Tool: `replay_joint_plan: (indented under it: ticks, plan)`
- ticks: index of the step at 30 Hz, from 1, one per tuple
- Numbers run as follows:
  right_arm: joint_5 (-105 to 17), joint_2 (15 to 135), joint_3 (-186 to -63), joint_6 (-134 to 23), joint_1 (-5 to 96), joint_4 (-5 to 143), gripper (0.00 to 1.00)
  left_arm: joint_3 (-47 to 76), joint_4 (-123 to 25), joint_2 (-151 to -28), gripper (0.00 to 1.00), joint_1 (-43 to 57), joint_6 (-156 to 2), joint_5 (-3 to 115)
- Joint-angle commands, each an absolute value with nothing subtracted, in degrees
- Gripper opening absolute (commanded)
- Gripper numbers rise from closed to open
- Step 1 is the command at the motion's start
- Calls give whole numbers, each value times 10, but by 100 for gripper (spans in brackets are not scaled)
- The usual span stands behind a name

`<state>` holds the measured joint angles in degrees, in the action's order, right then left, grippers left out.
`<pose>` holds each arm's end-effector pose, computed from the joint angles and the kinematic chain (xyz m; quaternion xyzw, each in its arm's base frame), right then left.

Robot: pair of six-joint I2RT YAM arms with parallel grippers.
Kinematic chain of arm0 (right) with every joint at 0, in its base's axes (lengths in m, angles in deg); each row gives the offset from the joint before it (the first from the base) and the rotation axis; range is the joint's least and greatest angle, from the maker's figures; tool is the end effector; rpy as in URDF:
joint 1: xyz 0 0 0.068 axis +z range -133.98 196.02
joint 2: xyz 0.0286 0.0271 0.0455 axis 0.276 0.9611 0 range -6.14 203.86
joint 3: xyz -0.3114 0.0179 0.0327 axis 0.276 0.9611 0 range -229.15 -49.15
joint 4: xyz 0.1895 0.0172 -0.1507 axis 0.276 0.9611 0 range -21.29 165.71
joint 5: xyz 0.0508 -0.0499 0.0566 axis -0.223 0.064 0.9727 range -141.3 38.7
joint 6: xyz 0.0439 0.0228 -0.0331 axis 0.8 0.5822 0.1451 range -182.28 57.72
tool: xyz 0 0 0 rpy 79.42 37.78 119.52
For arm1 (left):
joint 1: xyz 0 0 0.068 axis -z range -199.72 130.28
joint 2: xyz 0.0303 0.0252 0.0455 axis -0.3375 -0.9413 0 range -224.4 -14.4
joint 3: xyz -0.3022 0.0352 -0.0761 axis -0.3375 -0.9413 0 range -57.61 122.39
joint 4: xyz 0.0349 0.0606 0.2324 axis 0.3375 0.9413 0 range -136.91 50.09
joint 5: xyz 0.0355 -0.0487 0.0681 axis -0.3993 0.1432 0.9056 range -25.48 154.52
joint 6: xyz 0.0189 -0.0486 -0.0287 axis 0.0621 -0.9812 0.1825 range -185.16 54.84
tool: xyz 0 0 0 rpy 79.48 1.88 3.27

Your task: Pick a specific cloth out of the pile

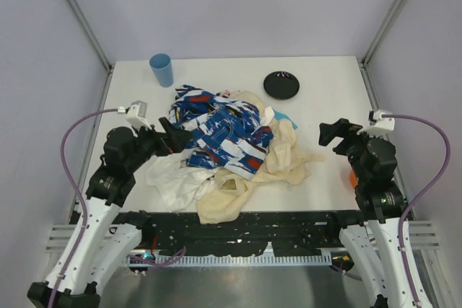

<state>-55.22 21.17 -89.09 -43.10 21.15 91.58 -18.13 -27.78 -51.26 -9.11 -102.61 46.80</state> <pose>0.0701 0.0034 0.3407 0.1156 0.7585 0.1093 0.6319 0.1037 -0.0329 0.3344 -0.0941 0.7915 -0.3534 0.4896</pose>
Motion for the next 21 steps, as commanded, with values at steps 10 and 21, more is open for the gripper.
replay_joint_plan:
  ticks: [10, 21]
  plan:
    - [-531, 157, -881, -435, 211, 880, 95, 88, -230, -833, 100, 342, -880, 787]
    - [-563, 165, -877, -428, 210, 893, 95, 296, -133, -1157, 100, 396, -1095, 901]
